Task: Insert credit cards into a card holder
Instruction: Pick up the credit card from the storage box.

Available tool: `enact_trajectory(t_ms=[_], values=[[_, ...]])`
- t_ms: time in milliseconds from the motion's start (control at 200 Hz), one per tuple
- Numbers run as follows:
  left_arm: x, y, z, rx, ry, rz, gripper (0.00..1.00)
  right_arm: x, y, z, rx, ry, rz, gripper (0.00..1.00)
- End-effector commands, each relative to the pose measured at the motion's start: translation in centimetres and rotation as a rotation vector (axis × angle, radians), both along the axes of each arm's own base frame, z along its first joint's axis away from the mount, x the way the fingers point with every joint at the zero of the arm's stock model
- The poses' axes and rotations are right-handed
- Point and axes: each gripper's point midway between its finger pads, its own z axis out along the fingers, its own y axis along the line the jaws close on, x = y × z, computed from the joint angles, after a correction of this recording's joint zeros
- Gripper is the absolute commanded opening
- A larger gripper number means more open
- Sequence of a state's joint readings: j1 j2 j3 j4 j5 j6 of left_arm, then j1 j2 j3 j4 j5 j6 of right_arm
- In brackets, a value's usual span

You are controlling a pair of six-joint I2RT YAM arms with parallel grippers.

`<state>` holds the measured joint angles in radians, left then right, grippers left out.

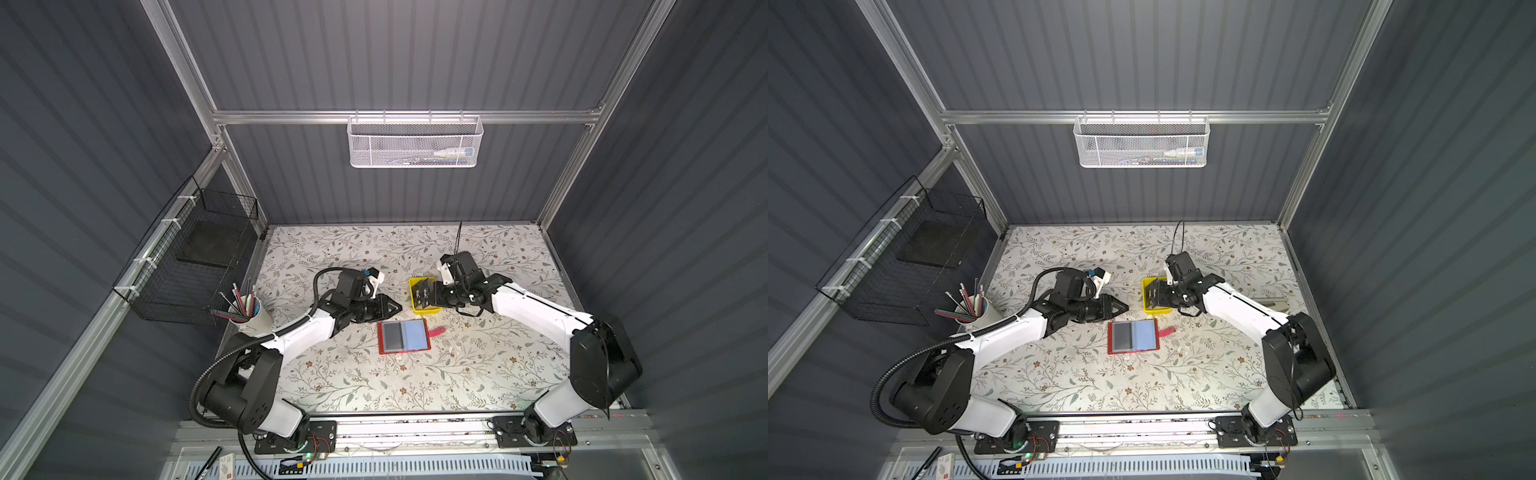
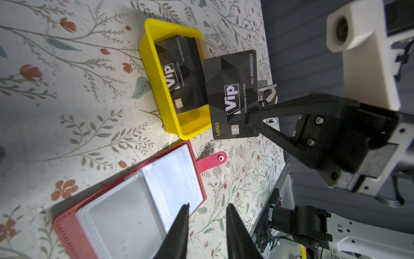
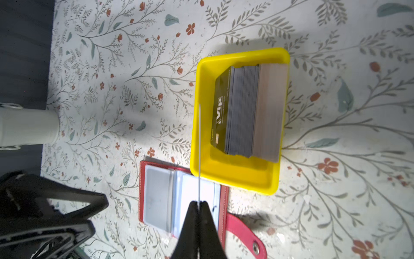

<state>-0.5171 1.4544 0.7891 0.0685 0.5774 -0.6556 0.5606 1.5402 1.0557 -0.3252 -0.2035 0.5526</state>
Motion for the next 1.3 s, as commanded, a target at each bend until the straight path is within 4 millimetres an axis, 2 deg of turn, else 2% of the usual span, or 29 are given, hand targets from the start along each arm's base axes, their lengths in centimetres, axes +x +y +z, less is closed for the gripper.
enact_trajectory(t_ms=[0, 175, 410, 495, 515, 600, 851, 976, 1091, 1296], values=[[-0.9, -0.3, 2.2, -0.108, -0.019, -0.03, 0.32, -1.6, 0.6, 1.4, 0.08, -0.026, 0.021, 0.04], [-2.4, -0.5, 3.1, -0.213, -0.004, -0.066, 0.34, -4.2, 0.1, 2.8, 0.16, -0.052, 0.029, 0.04], [-4.0, -0.6, 4.0, -0.329, -0.011, -0.107, 0.38, -6.8, -0.8, 3.6, 0.244, -0.081, 0.039, 0.04], [-4.3, -0.6, 4.3, -0.356, -0.017, -0.112, 0.39, -8.1, -0.1, 3.8, 0.31, -0.06, 0.084, 0.04], [-4.4, -0.6, 4.4, -0.363, -0.015, -0.112, 0.39, -8.4, -0.2, 4.8, 0.335, -0.082, 0.09, 0.04], [-4.8, -0.6, 4.8, -0.394, -0.014, -0.129, 0.41, -9.2, -0.2, 5.4, 0.377, -0.094, 0.104, 0.04], [-5.7, -1.3, 6.5, -0.482, -0.026, -0.194, 0.44, -10.7, 0.4, 7.7, 0.488, -0.122, 0.166, 0.03], [-6.0, -1.8, 6.7, -0.485, -0.03, -0.216, 0.44, -11.1, 0.9, 8.7, 0.534, -0.128, 0.2, 0.03], [-6.1, -2.2, 6.8, -0.494, -0.034, -0.225, 0.45, -11.3, 1.3, 9.3, 0.562, -0.131, 0.219, 0.03], [-6.2, -2.5, 7.3, -0.527, -0.033, -0.235, 0.45, -11.4, 1.5, 9.2, 0.578, -0.118, 0.226, 0.03]])
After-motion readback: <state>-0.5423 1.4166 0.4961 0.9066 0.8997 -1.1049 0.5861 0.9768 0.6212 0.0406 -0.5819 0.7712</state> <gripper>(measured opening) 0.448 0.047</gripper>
